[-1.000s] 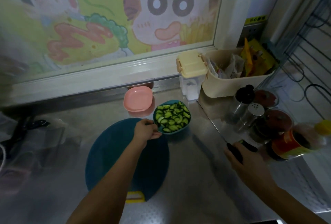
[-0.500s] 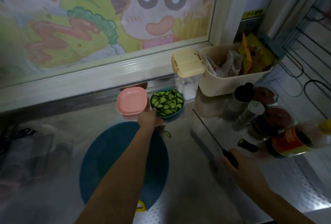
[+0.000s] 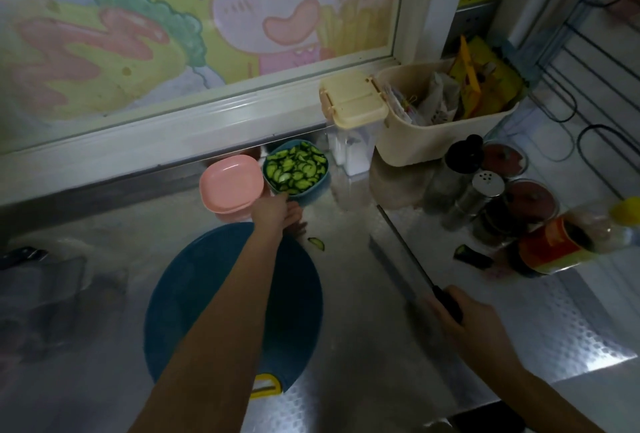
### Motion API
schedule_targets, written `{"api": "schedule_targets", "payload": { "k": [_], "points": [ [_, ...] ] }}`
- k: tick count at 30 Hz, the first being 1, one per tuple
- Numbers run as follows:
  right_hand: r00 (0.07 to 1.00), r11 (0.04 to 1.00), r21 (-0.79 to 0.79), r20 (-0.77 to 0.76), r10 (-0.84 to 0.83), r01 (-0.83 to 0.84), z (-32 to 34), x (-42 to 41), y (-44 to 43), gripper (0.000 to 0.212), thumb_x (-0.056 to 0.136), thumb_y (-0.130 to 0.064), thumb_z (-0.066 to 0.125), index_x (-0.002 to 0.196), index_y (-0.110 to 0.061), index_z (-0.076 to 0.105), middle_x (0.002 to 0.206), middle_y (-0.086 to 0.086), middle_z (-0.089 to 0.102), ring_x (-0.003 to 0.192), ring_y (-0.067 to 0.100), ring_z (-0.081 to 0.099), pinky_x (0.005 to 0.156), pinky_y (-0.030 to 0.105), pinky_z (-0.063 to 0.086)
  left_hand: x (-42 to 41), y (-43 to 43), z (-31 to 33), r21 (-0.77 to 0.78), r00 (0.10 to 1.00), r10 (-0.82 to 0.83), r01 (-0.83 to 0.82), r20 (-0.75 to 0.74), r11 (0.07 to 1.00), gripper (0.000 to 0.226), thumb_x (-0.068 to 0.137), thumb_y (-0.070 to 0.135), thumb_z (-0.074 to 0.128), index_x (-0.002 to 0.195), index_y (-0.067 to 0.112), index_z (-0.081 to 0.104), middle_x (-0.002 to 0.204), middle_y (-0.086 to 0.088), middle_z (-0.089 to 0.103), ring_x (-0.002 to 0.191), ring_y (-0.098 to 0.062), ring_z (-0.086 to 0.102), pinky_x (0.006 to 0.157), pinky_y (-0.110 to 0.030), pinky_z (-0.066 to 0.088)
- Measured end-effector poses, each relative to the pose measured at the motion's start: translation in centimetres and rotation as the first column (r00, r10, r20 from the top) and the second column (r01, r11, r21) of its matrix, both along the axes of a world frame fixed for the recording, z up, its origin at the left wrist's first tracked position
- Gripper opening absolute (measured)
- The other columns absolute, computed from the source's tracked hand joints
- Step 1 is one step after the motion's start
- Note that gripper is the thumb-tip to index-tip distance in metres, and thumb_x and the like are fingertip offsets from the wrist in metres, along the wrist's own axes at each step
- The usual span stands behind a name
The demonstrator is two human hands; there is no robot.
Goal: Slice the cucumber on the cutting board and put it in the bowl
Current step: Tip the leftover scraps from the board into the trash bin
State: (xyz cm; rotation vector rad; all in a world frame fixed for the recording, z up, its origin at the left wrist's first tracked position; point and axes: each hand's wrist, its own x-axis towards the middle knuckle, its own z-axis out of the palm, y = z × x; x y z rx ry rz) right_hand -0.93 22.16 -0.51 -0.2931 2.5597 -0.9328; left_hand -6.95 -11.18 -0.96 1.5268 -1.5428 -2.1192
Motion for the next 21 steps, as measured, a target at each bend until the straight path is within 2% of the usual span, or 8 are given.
{"api": "schedule_targets", "payload": {
  "k": [2, 4, 6, 8, 10, 13, 15, 21],
  "points": [
    [1.000, 1.000, -0.006, -0.002, 0.000, 0.000, -0.4, 0.4, 0.1, 0.019, 0.093, -0.035, 0.052, 0.077, -0.025, 0.052, 0.062, -0.006, 0.057, 0.053, 0.006, 0.054, 0.050, 0.018, 0.039, 3.1, 0.6, 0.2, -0.320, 0.985, -0.133, 0.162, 0.109, 0.933, 0.029, 0.093, 0.011, 0.051, 0.120, 0.001, 0.053, 0.102, -0.018, 0.064, 0.081, -0.026, 0.063, 0.069, -0.033, 0.055],
    [0.999, 1.000, -0.014, 0.028, 0.020, -0.019, -0.8, 0.8, 0.2, 0.021, 0.093, -0.036, 0.051, 0.079, -0.021, 0.055, 0.066, -0.003, 0.058, 0.058, 0.010, 0.056, 0.053, 0.020, 0.040, 7.3, 1.4, -0.4, -0.642, 0.910, -0.224, 0.406, 0.349, 0.651, 0.038, 0.091, 0.016, 0.054, 0.127, 0.004, 0.051, 0.119, -0.018, 0.060, 0.104, -0.030, 0.058, 0.089, -0.039, 0.046],
    [0.997, 0.998, -0.024, 0.048, 0.065, -0.064, -1.0, 1.1, 0.2, 0.023, 0.094, -0.039, 0.049, 0.080, -0.021, 0.054, 0.068, -0.001, 0.058, 0.060, 0.013, 0.056, 0.055, 0.024, 0.040, 11.6, 2.1, -1.6, -0.707, 0.824, -0.206, 0.561, 0.528, 0.432, 0.056, 0.091, 0.024, 0.056, 0.140, 0.007, 0.037, 0.143, -0.018, 0.040, 0.131, -0.033, 0.036, 0.108, -0.042, 0.028],
    [0.993, 0.994, -0.025, 0.028, 0.110, -0.110, -1.0, 1.2, 0.3, 0.024, 0.093, -0.041, 0.049, 0.079, -0.022, 0.053, 0.067, -0.001, 0.057, 0.059, 0.014, 0.056, 0.055, 0.025, 0.041, 15.4, 3.2, -2.8, -0.598, 0.712, -0.157, 0.672, 0.685, 0.437, 0.075, 0.092, 0.042, 0.052, 0.150, 0.016, 0.013, 0.156, -0.016, 0.009, 0.142, -0.036, 0.008, 0.114, -0.050, 0.010],
    [0.991, 0.990, -0.068, 0.028, 0.128, -0.126, -0.8, 1.3, 0.3, 0.024, 0.093, -0.038, 0.051, 0.075, -0.022, 0.052, 0.064, 0.002, 0.057, 0.057, 0.016, 0.057, 0.054, 0.028, 0.042, 18.4, 4.6, -4.0, -0.480, 0.615, -0.152, 0.726, 0.774, 0.492, 0.079, 0.092, 0.057, 0.039, 0.150, 0.025, -0.003, 0.157, -0.012, -0.007, 0.142, -0.036, -0.005, 0.113, -0.055, 0.004],
    [0.988, 0.984, -0.096, 0.012, 0.154, -0.153, -0.9, 2.0, 1.0, 0.022, 0.093, -0.032, 0.054, 0.078, -0.015, 0.055, 0.068, 0.009, 0.060, 0.060, 0.019, 0.056, 0.057, 0.030, 0.041, 20.8, 6.9, -4.7, -0.468, 0.583, -0.152, 0.759, 0.798, 0.453, 0.071, 0.093, 0.061, 0.025, 0.149, 0.031, -0.008, 0.157, -0.008, -0.010, 0.143, -0.033, -0.006, 0.114, -0.053, 0.003],
    [0.987, 0.983, -0.090, -0.005, 0.159, -0.159, -1.3, 2.8, 2.5, 0.023, 0.093, -0.032, 0.055, 0.083, -0.011, 0.060, 0.071, 0.008, 0.062, 0.062, 0.015, 0.056, 0.055, 0.024, 0.039, 21.4, 8.5, -4.4, -0.459, 0.563, -0.144, 0.775, 0.814, 0.435, 0.069, 0.094, 0.060, 0.023, 0.148, 0.032, -0.009, 0.158, -0.007, -0.009, 0.143, -0.032, -0.006, 0.114, -0.052, 0.003],
    [0.984, 0.974, -0.143, -0.004, 0.176, -0.175, -1.6, 5.7, 9.5, 0.026, 0.092, -0.037, 0.054, 0.067, -0.029, 0.050, 0.059, -0.004, 0.057, 0.066, 0.001, 0.058, 0.057, 0.013, 0.041, 22.9, 18.1, -4.2, -0.425, 0.504, -0.134, 0.821, 0.853, 0.382, 0.071, 0.094, 0.061, 0.022, 0.148, 0.030, -0.011, 0.157, -0.008, -0.008, 0.143, -0.034, -0.001, 0.114, -0.051, 0.012]
  ]
}}
